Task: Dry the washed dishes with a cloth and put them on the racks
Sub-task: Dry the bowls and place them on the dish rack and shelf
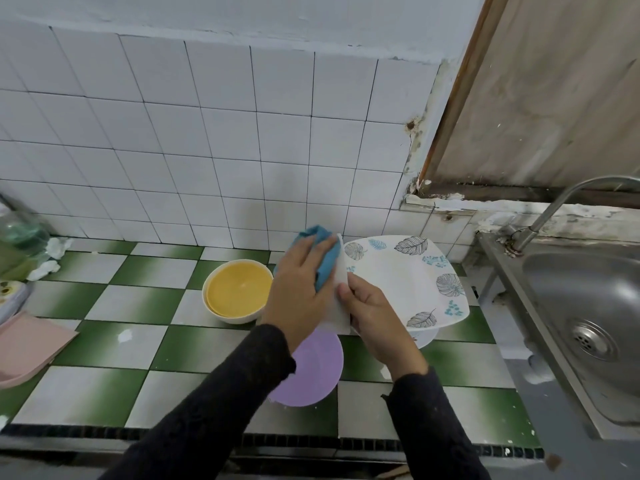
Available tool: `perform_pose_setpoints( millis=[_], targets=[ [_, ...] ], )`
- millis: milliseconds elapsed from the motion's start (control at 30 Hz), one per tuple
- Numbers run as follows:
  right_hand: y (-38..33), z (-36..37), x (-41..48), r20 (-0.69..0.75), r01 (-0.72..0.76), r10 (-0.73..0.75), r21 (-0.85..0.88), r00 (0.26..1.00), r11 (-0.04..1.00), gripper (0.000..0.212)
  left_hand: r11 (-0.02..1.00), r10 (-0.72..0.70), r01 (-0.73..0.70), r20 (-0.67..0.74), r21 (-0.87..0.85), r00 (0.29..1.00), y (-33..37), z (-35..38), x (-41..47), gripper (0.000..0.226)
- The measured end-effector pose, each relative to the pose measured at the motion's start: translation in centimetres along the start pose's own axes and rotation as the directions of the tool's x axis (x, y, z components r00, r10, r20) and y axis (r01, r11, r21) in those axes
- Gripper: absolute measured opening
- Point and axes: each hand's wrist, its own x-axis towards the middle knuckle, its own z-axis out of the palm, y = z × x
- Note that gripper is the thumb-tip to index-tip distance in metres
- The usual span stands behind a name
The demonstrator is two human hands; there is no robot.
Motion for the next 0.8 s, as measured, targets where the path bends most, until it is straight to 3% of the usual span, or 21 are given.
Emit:
perform_pose_setpoints(
  millis=[100, 133, 200, 267, 300, 400, 433, 500, 567, 633, 700, 800],
  targets=[
    [-0.3, 0.2, 0.1, -0.046, 0.033, -0.036, -0.077, 0.998, 0.996, 0.025, 0.982, 0.180, -0.183, 0.068, 0.041, 0.981, -0.1, 0.6, -0.5, 0.049],
    [-0.4, 0.1, 0.1, -0.048, 0.031, -0.037, -0.111, 0.998, 0.993, 0.030, 0.990, 0.138, -0.135, 0.084, -0.031, 0.987, -0.4, 0.5, 0.0, 0.046],
    [-0.6, -0.5, 0.3, -0.021, 0.040, -0.044, -0.183, 0.999, 0.982, 0.043, 0.963, -0.093, 0.116, 0.103, -0.245, 0.990, -1.5, -0.1, 1.5, 0.043],
    [-0.7, -0.7, 0.1, -0.038, 0.050, -0.059, -0.188, 0.998, 0.981, 0.034, 0.904, -0.240, 0.266, 0.119, -0.336, 0.964, -1.9, -0.5, 1.9, 0.041],
    [-0.4, -0.8, 0.1, -0.059, 0.050, -0.061, -0.169, 0.996, 0.984, 0.029, 0.932, -0.198, 0.222, 0.111, -0.286, 0.974, -1.7, -0.6, 1.5, 0.040],
    [0.1, -0.4, 0.3, -0.123, 0.052, -0.070, -0.141, 0.990, 0.989, 0.029, 0.988, 0.146, -0.140, 0.088, -0.063, 0.985, -1.0, -0.3, 0.2, 0.043],
    [0.1, -0.3, 0.4, -0.131, 0.050, -0.072, -0.159, 0.989, 0.986, 0.030, 0.982, 0.178, -0.170, 0.106, -0.077, 0.978, -1.3, -0.2, 0.1, 0.042],
    [0.0, -0.4, 0.5, -0.148, 0.041, -0.067, -0.172, 0.987, 0.984, 0.030, 0.957, 0.011, 0.032, 0.144, -0.289, 0.990, -1.6, -0.5, 0.7, 0.038],
    [-0.1, -0.6, 0.4, -0.196, 0.048, -0.062, -0.077, 0.979, 0.996, 0.029, 0.771, -0.308, 0.372, 0.210, -0.517, 0.928, -2.1, -1.0, 1.5, 0.032],
    [0.1, -0.8, 0.5, -0.282, 0.051, -0.014, 0.122, 0.959, 0.991, 0.026, 0.592, -0.507, 0.569, 0.286, -0.571, 0.813, -3.4, -1.7, 2.1, 0.028],
    [0.7, -0.8, 0.8, -0.338, 0.048, 0.106, 0.416, 0.935, 0.908, 0.025, 0.427, -0.606, 0.654, 0.340, -0.624, 0.719, -4.8, -1.8, 1.7, 0.029],
    [0.9, -0.3, 1.7, -0.288, 0.064, 0.280, 0.793, 0.916, 0.606, 0.031, 0.226, -0.661, 0.643, 0.370, -0.732, 0.653, -5.8, -0.5, -0.3, 0.035]
  ],
)
